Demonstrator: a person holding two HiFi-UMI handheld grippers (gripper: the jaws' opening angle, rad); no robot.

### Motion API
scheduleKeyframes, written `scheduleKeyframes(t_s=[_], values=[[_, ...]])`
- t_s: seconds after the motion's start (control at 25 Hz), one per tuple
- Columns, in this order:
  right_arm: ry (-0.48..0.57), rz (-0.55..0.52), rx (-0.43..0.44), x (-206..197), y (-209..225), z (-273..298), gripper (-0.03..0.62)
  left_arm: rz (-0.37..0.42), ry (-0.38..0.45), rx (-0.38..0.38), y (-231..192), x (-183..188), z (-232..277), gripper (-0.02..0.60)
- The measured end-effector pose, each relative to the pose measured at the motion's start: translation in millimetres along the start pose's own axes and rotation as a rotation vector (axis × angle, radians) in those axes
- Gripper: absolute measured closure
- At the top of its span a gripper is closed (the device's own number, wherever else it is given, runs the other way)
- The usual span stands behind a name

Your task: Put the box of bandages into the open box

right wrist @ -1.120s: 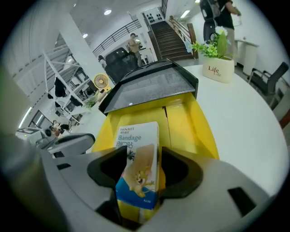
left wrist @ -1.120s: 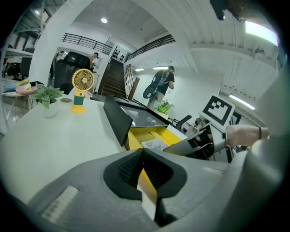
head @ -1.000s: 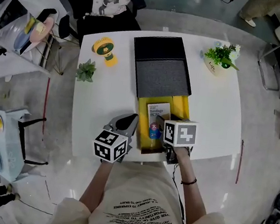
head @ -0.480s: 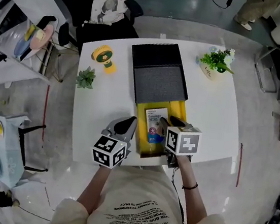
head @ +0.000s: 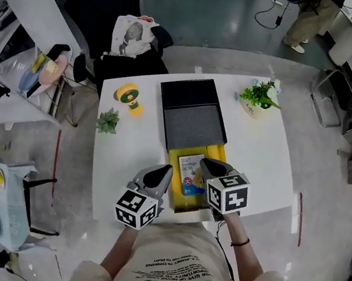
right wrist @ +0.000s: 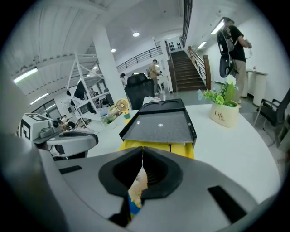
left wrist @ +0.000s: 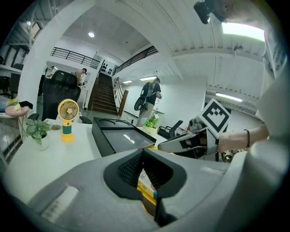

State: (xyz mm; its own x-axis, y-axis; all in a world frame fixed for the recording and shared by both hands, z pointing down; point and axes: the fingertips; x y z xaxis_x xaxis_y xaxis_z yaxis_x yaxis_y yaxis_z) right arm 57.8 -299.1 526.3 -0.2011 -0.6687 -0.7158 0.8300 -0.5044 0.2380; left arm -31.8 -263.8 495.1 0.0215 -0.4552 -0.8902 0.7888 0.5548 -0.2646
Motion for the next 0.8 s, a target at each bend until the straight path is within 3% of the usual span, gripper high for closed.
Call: scheduleKeyframes(t_s=[0.4,0.8], values=[[0.25,-0.032,0.089,45,-22,-36,0.589,0.078,0.087,0.044,-5,38,-19,0.56],[0.472,0.007,0.108,81,-20,-80,0.589,0.131,0.187,0.122,-14,73,-46,0.56]])
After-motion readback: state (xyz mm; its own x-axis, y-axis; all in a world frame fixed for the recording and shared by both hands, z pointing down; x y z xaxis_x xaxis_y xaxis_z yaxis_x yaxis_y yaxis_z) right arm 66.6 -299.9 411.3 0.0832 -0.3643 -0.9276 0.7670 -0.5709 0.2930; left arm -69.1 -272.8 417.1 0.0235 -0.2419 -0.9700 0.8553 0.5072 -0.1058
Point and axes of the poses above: the fingertips, and each gripper's own axes: z forward along the fingers, y to its right, x out of its top, and after that the axes turned 3 degrees about -y, right-handed
